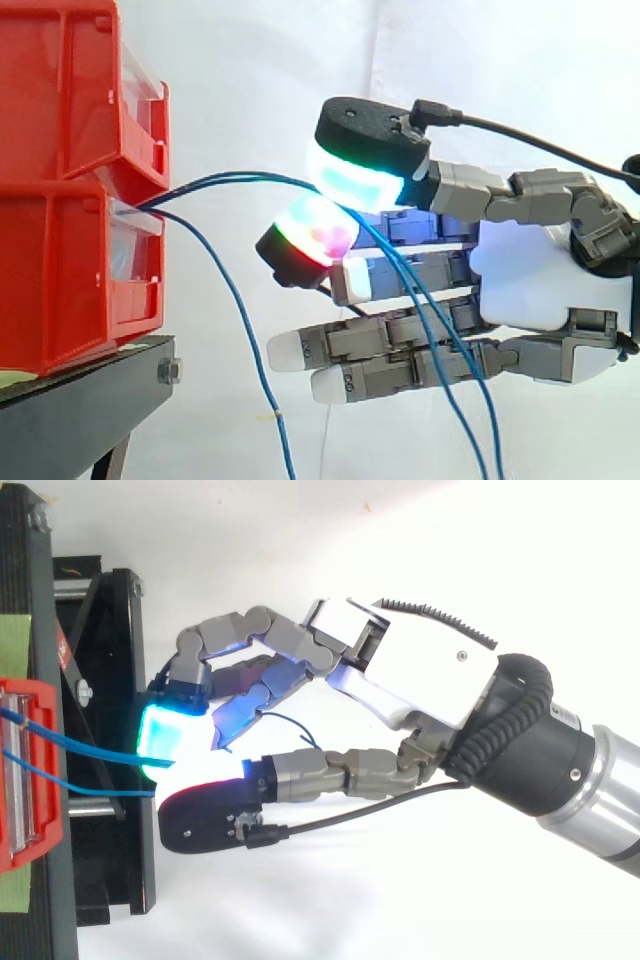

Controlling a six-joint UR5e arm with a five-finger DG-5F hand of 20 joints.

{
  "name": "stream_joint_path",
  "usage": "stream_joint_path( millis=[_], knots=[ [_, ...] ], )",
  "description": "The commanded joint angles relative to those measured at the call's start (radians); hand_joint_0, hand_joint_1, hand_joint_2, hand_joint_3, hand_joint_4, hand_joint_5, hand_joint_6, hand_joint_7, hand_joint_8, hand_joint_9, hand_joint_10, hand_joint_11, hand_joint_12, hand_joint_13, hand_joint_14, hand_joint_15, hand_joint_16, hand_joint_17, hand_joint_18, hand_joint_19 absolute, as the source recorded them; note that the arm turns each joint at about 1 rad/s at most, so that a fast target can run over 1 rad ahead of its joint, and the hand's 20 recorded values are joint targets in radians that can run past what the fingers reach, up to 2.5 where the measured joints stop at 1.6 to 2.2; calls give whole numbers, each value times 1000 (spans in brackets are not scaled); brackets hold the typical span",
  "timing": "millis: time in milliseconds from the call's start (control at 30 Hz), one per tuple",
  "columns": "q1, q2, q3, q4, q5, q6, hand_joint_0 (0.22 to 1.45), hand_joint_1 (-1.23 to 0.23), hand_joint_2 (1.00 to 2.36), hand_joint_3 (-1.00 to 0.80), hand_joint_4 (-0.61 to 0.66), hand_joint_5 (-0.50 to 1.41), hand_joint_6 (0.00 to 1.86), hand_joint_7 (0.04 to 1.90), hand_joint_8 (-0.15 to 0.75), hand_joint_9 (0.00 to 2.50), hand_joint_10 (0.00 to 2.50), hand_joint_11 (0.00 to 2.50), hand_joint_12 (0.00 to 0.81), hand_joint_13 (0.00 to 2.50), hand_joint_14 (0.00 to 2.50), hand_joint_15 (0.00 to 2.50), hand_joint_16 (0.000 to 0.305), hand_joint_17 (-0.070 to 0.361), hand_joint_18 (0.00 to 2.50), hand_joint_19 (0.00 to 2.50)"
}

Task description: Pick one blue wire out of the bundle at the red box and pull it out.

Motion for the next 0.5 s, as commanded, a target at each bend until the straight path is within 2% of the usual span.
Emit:
stream_joint_path(
  millis=[0,167,467],
  knots=[
    [0,0,0,0,0,0,696,-947,1009,-391,20,-169,867,1145,212,1091,28,914,317,674,18,398,49,109,535,333],
    [2,0,0,0,1,0,723,-948,1005,-431,-2,-167,870,1196,215,1098,31,922,315,675,17,389,48,109,543,324],
    [2,1,0,0,1,0,759,-931,1000,-500,-67,-174,879,1174,203,1083,31,919,310,670,16,376,47,107,546,302]
  ],
)
